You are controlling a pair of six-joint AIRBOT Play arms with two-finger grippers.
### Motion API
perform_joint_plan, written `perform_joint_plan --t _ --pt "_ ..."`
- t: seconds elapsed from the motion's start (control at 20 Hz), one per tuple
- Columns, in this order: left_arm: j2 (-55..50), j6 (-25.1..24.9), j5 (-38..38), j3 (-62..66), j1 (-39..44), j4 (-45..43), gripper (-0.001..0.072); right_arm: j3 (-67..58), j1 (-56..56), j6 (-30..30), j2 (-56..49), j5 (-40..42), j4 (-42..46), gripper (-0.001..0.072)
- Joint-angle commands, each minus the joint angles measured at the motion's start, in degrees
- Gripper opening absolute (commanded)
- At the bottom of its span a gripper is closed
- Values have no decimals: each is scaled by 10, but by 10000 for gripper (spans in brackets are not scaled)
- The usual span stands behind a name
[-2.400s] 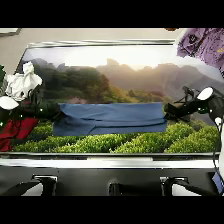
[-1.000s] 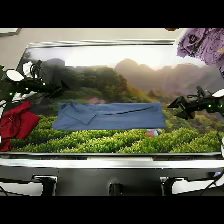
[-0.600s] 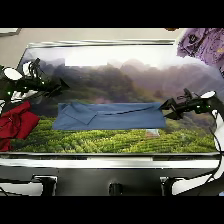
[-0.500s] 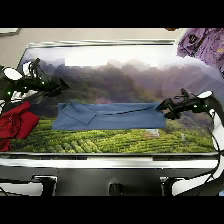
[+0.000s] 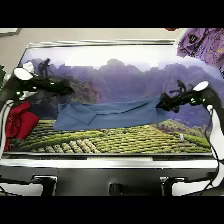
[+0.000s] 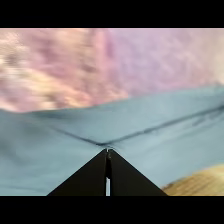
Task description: Fold the clothes and pants, and hang the long-sleeved shirts on hangers.
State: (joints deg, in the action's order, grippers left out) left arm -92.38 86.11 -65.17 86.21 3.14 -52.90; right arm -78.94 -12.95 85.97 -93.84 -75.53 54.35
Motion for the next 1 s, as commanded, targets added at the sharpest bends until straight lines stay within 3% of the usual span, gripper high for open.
perform_joint_plan --t 0.0,0.35,0.55,0.8,0.95 --pt "-30 57 62 -1 98 4 24 -56 2 88 53 -63 57 31" --pt "-139 99 220 23 305 164 23 -156 2 193 137 -163 164 30" --pt "-204 104 231 99 380 219 22 -193 2 207 181 -190 217 30" --pt "-266 184 278 174 438 222 22 -211 2 219 216 -235 229 30" --pt "-308 189 283 227 466 264 22 -212 2 221 231 -242 229 30"
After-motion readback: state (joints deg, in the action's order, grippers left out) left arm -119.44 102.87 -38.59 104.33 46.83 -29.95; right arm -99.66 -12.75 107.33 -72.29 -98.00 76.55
